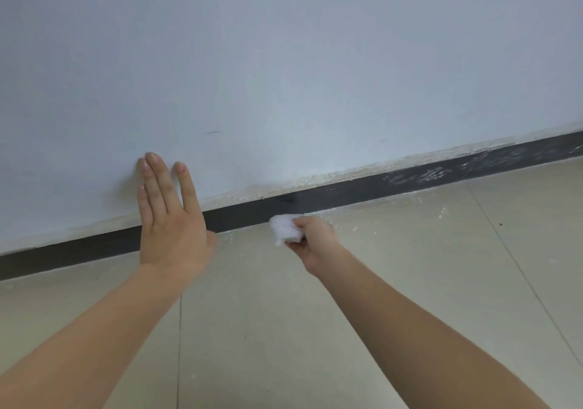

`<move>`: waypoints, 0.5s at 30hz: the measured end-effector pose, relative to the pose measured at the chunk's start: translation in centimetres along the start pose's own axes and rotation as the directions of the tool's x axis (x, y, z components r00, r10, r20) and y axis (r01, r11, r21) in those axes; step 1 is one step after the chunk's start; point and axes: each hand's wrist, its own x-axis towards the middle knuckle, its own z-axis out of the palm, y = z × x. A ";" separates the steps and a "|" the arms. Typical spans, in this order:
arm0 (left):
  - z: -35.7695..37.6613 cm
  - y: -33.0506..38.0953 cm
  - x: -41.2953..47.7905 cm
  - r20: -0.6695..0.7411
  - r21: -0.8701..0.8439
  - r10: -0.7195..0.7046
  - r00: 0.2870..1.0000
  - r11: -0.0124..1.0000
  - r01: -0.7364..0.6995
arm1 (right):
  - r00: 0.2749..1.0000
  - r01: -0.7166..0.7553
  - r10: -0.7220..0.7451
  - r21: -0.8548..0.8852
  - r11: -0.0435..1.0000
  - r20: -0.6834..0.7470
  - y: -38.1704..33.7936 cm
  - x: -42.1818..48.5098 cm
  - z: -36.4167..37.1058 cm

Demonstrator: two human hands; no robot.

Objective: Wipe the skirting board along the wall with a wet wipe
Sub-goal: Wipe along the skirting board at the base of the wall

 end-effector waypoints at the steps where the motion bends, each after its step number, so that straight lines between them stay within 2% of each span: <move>1: -0.1 -0.2 -0.1 -0.006 -0.001 0.009 1.000 1.000 -0.009 | 0.998 -0.002 0.002 0.002 1.000 0.059 0.4 -0.5 1.5; 3: -0.3 -0.7 -0.4 -0.009 -0.008 0.026 1.000 1.000 -0.026 | 0.993 0.003 -0.002 -0.005 1.000 0.114 -0.1 -0.8 3.5; 5: -0.8 -1.3 -0.6 0.005 -0.021 0.051 0.999 0.999 -0.051 | 0.996 0.027 -0.027 -0.003 1.000 0.089 -1.8 -0.3 3.9; 10: -3.2 -2.7 -1.5 -0.035 -0.008 0.168 0.985 0.986 -0.168 | 0.987 0.075 -0.089 -0.103 0.992 -0.136 -6.5 0.9 -1.4; 15: -4.7 -2.6 -1.4 -0.131 0.064 0.287 0.949 0.958 -0.281 | 0.913 0.297 -0.283 0.005 0.955 -0.293 -8.7 -0.8 -6.2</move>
